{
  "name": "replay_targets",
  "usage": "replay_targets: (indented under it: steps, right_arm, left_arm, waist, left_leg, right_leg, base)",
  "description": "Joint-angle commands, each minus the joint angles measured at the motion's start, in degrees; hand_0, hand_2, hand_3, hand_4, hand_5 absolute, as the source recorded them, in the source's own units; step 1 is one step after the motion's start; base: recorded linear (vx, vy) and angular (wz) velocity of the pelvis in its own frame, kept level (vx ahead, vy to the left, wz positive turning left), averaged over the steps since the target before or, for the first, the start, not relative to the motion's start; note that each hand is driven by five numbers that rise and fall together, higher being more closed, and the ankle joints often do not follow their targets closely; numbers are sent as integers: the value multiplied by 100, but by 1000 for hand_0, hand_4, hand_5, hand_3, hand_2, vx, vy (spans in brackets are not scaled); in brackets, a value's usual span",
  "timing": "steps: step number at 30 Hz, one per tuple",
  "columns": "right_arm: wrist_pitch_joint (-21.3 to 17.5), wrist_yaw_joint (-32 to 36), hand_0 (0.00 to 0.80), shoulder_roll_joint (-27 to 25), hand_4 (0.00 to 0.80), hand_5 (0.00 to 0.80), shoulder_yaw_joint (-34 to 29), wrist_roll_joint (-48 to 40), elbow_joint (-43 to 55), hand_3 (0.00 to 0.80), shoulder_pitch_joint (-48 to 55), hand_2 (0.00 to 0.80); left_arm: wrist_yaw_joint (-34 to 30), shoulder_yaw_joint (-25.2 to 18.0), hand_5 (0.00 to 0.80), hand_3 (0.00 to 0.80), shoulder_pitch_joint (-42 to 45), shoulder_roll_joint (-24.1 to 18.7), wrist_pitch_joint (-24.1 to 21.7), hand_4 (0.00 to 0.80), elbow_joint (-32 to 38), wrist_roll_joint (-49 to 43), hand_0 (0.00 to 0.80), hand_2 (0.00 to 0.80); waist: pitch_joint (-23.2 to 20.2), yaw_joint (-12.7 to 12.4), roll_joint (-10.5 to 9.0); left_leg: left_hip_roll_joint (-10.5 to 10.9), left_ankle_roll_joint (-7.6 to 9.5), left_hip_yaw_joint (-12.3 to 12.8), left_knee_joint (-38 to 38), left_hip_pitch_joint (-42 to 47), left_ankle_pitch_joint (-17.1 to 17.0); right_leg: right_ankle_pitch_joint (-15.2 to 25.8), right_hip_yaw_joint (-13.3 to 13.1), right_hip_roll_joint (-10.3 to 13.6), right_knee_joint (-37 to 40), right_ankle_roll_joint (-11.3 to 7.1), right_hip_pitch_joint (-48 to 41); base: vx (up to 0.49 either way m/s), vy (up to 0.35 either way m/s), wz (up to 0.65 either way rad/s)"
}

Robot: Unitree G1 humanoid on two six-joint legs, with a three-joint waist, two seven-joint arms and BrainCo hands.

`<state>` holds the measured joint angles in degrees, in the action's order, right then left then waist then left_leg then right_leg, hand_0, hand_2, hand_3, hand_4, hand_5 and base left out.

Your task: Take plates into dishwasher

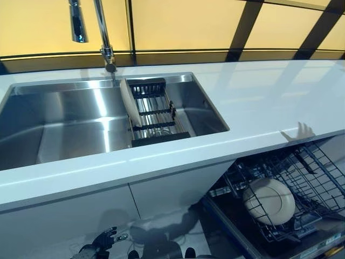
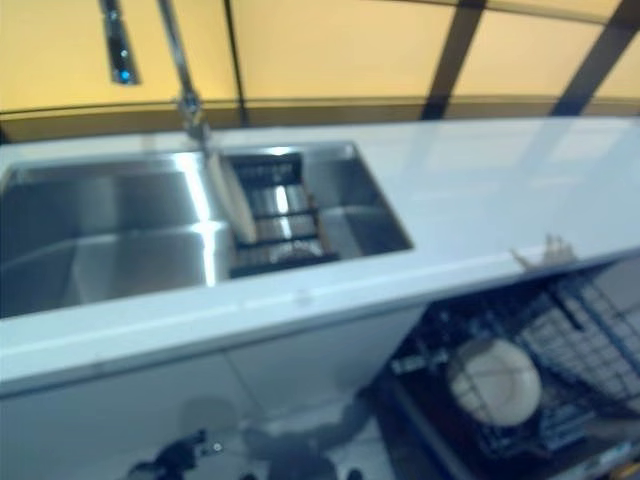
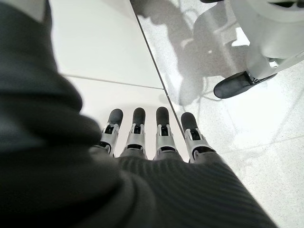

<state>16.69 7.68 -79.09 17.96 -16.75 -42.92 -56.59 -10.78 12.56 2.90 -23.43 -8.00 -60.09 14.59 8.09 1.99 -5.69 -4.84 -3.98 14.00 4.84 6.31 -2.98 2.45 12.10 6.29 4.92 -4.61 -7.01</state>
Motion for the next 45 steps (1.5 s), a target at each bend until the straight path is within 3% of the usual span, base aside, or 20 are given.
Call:
replay_targets:
  steps: [1,2,6,10,16,21,29,38,45]
  right_arm:
    - [-1087,-521,0,-391,0,0,852,1025,567,0,-1070,0]
    - [-1537,-759,0,-372,0,0,1089,1809,746,0,-1233,0]
    - [-1973,-1252,0,-379,0,0,1915,3309,1301,0,-1759,0]
    - [-2136,-1443,0,-284,0,0,2475,4456,1723,0,-2063,0]
    - [-1975,-2069,0,-99,0,0,2905,5562,2159,0,-2546,0]
    - [-1889,-2156,0,71,0,0,2991,6090,2418,0,-2706,0]
    - [-1853,-2034,0,367,0,0,3175,6329,2574,0,-2971,0]
    - [-1843,-2014,0,572,0,0,3108,6367,2719,0,-2986,0]
    - [-1964,-1902,0,692,0,0,3008,6439,2871,0,-2887,0]
  left_arm:
    - [134,224,0,0,-122,-137,-171,0,-6,210,0,0]
    - [152,216,0,0,-136,-132,-127,0,5,220,0,0]
    - [255,230,0,0,-69,-130,6,0,87,201,0,0]
    - [390,239,0,0,-40,-198,168,0,243,245,0,0]
    - [464,253,0,0,-219,-347,175,0,463,307,0,0]
    - [474,316,0,0,-260,-355,58,0,594,443,0,0]
    - [488,336,0,0,-268,-302,-67,0,719,588,0,0]
    - [420,270,0,0,-255,-336,-61,0,750,532,0,0]
    - [479,213,0,0,-279,-334,24,0,686,482,0,0]
  waist:
    - [-258,-377,-286]
    - [-256,-430,-295]
    - [-258,-578,-331]
    - [-146,-738,-404]
    - [377,-913,-430]
    - [747,-1032,-260]
    - [1072,-1138,-43]
    - [1160,-1216,-33]
    - [1095,-1217,-146]
  left_leg:
    - [-156,65,-374,-37,208,473]
    - [-147,69,-426,-33,191,469]
    - [-157,73,-559,-24,107,422]
    - [-197,61,-713,-13,-64,357]
    - [-211,49,-1086,16,-625,164]
    - [-139,32,-1302,16,-1070,-5]
    - [-96,12,-1362,16,-1434,-145]
    - [-34,29,-1385,16,-1434,-98]
    - [-41,54,-1378,16,-1360,-68]
  right_leg:
    - [174,203,245,-49,-453,170]
    - [172,235,246,-41,-457,161]
    - [166,361,251,-40,-475,156]
    - [171,494,230,-26,-487,212]
    - [215,541,150,-28,-449,526]
    - [274,668,174,-21,-432,789]
    - [297,870,240,-49,-410,1009]
    - [270,895,282,-90,-431,1005]
    - [273,896,288,-89,-460,942]
  base:
    - [37,9,10]
    - [45,10,7]
    - [74,6,23]
    - [30,-40,26]
    - [-92,-71,36]
    - [-68,1,31]
    - [-13,46,12]
    - [15,10,5]
    - [22,-12,0]
